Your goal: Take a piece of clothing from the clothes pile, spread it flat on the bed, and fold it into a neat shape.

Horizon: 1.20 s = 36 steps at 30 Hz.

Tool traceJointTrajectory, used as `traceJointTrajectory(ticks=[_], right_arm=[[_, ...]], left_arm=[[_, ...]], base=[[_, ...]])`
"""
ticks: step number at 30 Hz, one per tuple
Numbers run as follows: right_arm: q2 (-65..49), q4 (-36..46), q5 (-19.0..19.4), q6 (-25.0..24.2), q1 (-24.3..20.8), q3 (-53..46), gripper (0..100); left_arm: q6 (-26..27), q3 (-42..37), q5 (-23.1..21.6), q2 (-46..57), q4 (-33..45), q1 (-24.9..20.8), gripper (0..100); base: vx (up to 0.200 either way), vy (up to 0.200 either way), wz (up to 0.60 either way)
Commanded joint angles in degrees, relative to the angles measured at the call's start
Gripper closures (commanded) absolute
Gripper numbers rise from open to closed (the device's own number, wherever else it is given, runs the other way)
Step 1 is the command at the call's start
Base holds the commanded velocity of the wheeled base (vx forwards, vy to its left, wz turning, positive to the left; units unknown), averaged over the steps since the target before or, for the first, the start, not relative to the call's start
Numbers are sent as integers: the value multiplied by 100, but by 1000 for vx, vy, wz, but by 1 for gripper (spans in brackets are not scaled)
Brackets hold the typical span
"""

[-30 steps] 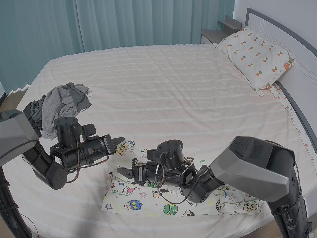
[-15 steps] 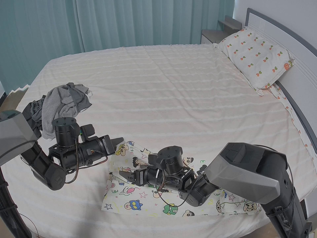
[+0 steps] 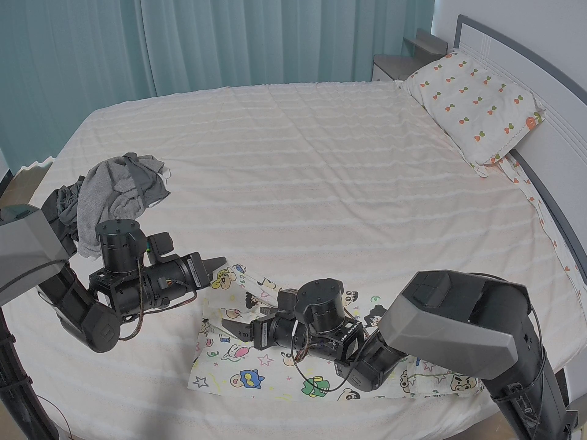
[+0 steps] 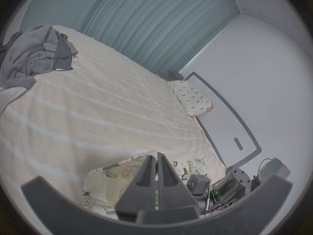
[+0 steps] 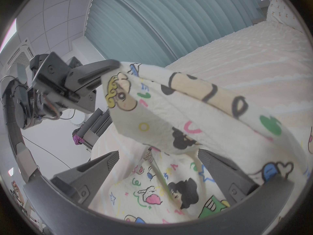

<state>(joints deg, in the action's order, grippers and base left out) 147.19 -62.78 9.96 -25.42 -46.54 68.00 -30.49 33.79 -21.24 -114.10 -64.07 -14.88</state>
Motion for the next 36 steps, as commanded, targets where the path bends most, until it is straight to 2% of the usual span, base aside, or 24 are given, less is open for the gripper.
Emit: traceJointTrajectory(ticks=[1,6,11,13,19,24,28,36], right_arm=[[-384,-147,85,-77,-30,-481,0],[-1166,-472,612,-429,-4,-1737,0],[-1606,-859,788,-666,49,-2564,0],[-1896,-1228,867,-921,119,-3065,0],[-2511,-1491,1280,-1185,673,-3724,0],[-2924,-1509,1447,-1369,1200,-4154,0],[-3109,-1588,1614,-1519,1622,-4462,0],[-3320,-2212,1896,-1528,2176,-5244,0]], left_arm=[[-1,66,5,-121,0,29,100],[17,40,-3,-209,0,56,100],[87,49,-3,-218,0,161,100],[632,-48,-30,-226,0,267,100],[860,-452,-82,-165,-17,293,100],[1027,-672,-109,-182,-220,302,100],[1326,-927,-539,-209,-518,346,100],[1379,-1200,-619,-218,-738,407,100]], base=[[0,0,0],[0,0,0],[0,0,0],[0,0,0],[0,0,0],[0,0,0],[0,0,0],[0,0,0]])
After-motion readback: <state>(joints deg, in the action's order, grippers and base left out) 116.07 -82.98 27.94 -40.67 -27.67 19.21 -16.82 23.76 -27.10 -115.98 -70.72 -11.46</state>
